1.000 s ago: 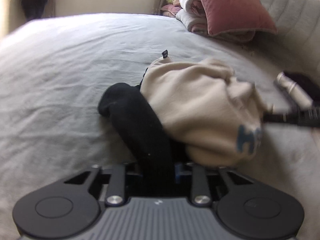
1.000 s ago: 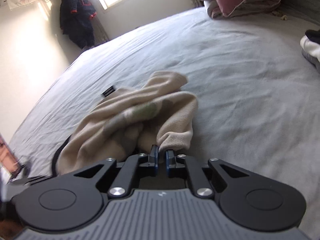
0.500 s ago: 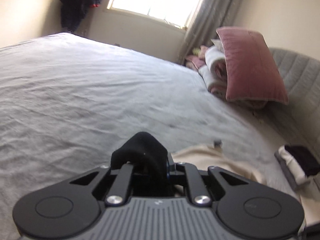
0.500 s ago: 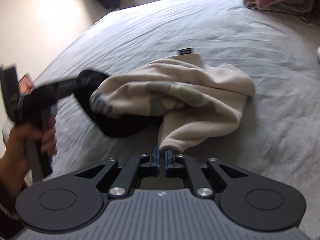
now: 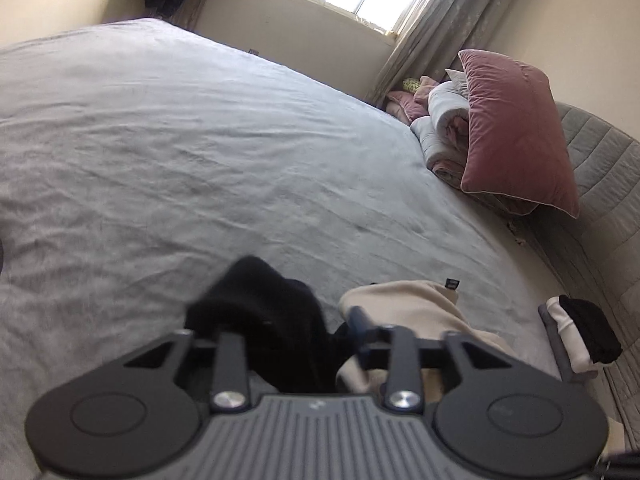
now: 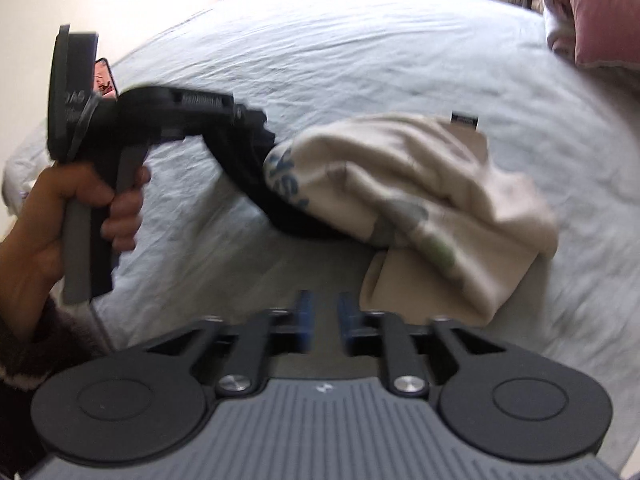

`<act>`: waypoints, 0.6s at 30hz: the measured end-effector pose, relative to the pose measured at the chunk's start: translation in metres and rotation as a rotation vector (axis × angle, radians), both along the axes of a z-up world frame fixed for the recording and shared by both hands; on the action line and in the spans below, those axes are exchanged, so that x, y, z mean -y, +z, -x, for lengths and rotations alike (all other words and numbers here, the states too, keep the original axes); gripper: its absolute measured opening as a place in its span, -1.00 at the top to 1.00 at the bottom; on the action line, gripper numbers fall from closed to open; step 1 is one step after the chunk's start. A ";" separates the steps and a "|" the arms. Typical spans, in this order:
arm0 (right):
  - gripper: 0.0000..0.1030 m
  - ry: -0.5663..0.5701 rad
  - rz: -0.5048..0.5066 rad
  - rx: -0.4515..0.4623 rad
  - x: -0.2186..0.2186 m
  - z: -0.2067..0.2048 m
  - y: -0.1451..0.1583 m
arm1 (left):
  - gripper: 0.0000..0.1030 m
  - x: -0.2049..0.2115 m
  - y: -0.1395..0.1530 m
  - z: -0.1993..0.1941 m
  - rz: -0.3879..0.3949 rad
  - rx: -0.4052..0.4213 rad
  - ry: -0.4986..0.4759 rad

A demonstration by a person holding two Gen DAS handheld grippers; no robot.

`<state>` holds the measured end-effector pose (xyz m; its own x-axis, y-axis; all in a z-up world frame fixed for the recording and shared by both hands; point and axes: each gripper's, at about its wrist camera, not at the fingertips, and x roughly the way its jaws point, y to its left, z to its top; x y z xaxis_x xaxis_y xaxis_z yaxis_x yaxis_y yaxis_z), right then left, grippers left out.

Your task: Fold clothes

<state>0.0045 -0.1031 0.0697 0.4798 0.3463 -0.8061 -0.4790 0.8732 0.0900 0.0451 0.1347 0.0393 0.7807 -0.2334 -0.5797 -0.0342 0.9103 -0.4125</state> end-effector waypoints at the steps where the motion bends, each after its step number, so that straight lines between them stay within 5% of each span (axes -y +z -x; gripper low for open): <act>1: -0.11 0.000 0.011 0.024 -0.003 -0.003 0.002 | -0.08 -0.002 0.000 0.001 0.001 -0.007 0.001; 9: -0.13 0.041 0.131 0.093 -0.048 -0.051 -0.007 | -0.11 -0.024 -0.017 -0.008 0.033 -0.145 0.051; 15: -0.33 0.119 0.255 0.065 -0.082 -0.086 -0.033 | -0.10 -0.022 -0.019 -0.011 -0.010 -0.164 0.023; 18: 0.00 0.137 0.302 0.093 -0.089 -0.099 -0.038 | -0.10 -0.020 -0.022 -0.014 -0.030 -0.181 0.007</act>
